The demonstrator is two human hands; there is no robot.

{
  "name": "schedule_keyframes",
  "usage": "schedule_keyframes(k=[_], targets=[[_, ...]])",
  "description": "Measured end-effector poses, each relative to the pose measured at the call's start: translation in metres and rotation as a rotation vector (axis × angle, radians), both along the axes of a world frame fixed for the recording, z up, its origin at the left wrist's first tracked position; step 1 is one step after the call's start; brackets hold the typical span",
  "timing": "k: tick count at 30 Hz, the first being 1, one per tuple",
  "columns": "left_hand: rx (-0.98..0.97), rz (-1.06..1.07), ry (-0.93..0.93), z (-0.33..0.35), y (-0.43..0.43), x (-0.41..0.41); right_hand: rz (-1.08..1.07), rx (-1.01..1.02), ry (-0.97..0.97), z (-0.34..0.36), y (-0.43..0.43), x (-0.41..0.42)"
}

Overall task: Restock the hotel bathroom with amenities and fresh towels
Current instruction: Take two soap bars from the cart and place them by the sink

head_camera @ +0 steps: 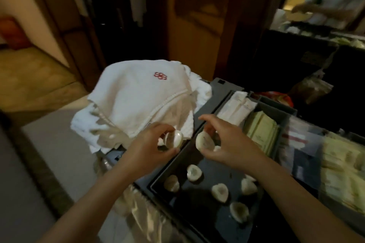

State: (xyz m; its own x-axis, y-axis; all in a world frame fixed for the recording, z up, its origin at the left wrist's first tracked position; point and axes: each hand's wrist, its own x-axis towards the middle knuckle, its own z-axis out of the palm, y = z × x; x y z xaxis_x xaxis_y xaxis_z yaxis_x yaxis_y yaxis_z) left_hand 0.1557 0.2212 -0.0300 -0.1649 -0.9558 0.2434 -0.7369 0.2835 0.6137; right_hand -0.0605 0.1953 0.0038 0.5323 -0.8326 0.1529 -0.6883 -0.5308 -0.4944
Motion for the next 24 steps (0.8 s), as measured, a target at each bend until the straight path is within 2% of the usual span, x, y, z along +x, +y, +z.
schedule_keyframes(k=[10, 15, 20, 24], targets=[[0.000, 0.499, 0.054, -0.003, 0.143, 0.030, 0.543, 0.026, -0.020, 0.001, 0.036, 0.066], [0.097, 0.731, 0.023, 0.000, 0.226, 0.045, 0.786, -0.053, -0.011, 0.006, 0.081, 0.129], [0.082, 1.015, 0.002, 0.001, 0.307, 0.074, 1.044, -0.076, 0.039, 0.011, 0.139, 0.201], [0.083, 1.146, -0.016, 0.001, 0.368, 0.111, 1.208, -0.099, 0.058, 0.012, 0.193, 0.263]])
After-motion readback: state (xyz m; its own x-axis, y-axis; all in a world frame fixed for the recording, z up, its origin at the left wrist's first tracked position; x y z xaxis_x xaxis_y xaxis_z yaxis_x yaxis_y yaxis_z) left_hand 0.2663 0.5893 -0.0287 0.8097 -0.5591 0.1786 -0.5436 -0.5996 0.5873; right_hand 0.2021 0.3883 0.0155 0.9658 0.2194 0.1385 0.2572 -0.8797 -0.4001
